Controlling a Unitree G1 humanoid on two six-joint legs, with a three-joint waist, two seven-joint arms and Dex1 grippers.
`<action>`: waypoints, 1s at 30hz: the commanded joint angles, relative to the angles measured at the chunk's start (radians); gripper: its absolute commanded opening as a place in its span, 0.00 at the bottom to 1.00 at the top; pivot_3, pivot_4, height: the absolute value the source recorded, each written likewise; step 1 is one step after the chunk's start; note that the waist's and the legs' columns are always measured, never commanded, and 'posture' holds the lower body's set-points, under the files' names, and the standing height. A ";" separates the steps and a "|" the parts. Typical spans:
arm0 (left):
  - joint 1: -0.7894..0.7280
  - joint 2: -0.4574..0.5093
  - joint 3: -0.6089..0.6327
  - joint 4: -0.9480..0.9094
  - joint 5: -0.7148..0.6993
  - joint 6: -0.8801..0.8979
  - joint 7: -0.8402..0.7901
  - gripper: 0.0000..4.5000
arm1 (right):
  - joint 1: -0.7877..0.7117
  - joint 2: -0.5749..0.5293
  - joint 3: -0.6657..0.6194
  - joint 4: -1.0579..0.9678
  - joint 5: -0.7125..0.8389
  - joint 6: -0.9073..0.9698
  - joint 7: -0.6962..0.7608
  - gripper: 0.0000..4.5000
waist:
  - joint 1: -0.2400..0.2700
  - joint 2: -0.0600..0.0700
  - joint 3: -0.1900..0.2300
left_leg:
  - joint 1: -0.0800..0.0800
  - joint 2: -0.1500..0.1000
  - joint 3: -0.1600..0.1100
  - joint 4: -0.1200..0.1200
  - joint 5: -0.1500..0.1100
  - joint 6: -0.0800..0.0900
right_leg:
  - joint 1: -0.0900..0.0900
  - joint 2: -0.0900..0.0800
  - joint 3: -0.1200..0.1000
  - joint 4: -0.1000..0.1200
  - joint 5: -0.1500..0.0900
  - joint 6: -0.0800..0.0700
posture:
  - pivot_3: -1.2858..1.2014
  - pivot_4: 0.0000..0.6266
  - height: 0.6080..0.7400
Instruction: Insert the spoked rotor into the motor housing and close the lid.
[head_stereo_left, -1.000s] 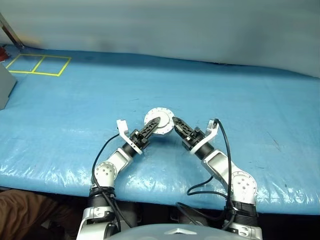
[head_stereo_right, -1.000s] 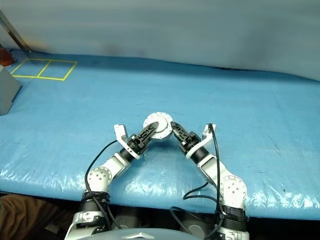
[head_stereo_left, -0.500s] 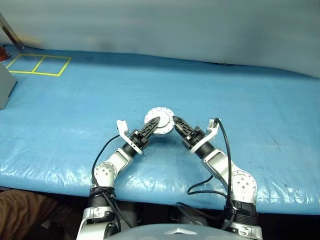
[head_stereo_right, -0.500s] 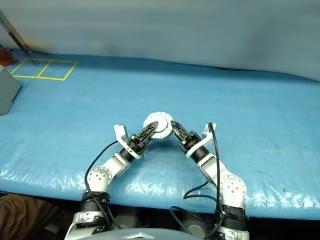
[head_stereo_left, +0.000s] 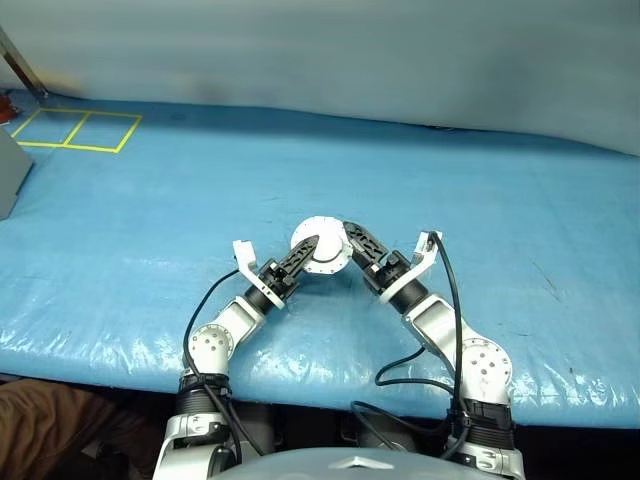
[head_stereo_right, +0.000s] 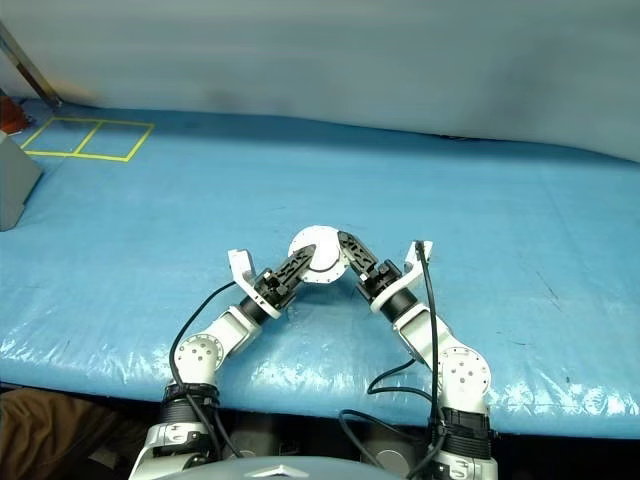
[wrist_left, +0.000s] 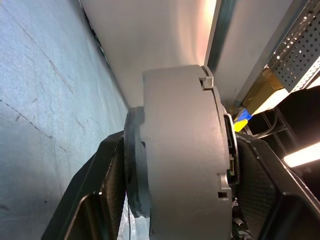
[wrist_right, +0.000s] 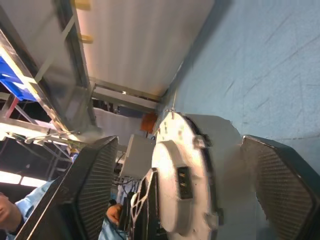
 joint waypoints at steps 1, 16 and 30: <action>0.004 -0.071 0.006 -0.022 -0.025 -0.029 -0.005 0.66 | -0.015 0.000 0.002 -0.037 -0.024 -0.032 0.019 0.87 | 0.000 0.000 0.000 | 0.000 0.000 0.000 0.000 0.000 0.000 | 0.000 0.000 0.000 0.000 0.000 0.000 | 0.52 0.24 1.00; -0.044 -0.069 0.141 -0.013 -0.030 -0.207 0.093 0.66 | -0.008 -0.052 0.037 -0.022 -0.278 -0.132 0.045 0.87 | 0.000 0.000 0.000 | 0.000 0.000 0.000 0.004 0.000 0.001 | 0.000 0.000 0.000 0.003 0.000 0.000 | 0.52 0.24 1.00; -0.272 0.030 0.252 0.228 0.160 -0.398 0.353 0.66 | 0.004 -0.080 0.063 -0.009 -0.455 -0.178 0.105 0.87 | 0.004 -0.009 0.006 | -0.002 0.000 0.000 0.011 -0.001 0.002 | 0.000 -0.001 0.000 0.008 0.000 0.001 | 0.52 0.24 1.00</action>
